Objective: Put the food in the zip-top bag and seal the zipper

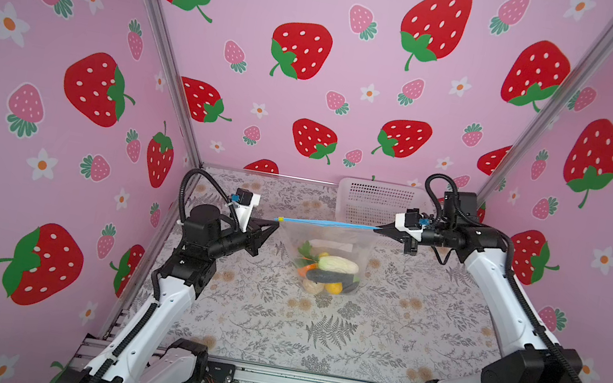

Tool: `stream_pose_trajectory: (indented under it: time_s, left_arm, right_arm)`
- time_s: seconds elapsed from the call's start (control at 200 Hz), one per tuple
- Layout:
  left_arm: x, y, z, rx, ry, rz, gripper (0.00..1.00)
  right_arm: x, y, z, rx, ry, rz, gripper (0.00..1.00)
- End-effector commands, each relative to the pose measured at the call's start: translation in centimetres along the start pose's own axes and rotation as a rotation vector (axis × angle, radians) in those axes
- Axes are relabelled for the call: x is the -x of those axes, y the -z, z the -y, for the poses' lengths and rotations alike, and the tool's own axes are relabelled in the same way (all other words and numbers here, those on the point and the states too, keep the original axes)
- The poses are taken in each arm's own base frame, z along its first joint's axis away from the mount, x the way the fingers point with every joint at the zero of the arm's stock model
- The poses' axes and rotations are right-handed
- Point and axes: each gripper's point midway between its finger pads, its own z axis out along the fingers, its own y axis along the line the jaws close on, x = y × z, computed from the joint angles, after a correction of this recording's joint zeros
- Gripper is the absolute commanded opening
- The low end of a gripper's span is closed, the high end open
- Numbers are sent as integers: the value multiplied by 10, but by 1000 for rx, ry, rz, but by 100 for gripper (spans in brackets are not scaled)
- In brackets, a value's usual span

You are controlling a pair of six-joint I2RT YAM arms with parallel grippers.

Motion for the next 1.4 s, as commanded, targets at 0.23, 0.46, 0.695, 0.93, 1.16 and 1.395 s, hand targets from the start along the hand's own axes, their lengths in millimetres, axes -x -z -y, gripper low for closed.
stream_pose_trajectory:
  time_s: [0.23, 0.46, 0.695, 0.93, 1.16, 1.395]
  left_arm:
    - [12, 3, 3, 12, -20, 32, 0]
    - [16, 2, 13, -14, -41, 33, 0]
    - [20, 3, 21, -30, -76, 33, 0]
    - [23, 2, 29, -59, -117, 43, 0]
    - [28, 6, 39, -80, -157, 66, 0]
    - [33, 14, 46, -84, -188, 90, 0]
  right_arm:
    - [-4, 0, -8, 37, -25, 15, 4]
    - [-4, -1, -8, 31, -34, -17, 49]
    - [21, -16, -12, 18, 24, -75, 60]
    - [49, -36, -5, -36, 86, -148, 70]
    - [76, -90, -17, 52, 151, -201, 71]
    - [97, -133, -23, 127, 211, -202, 74]
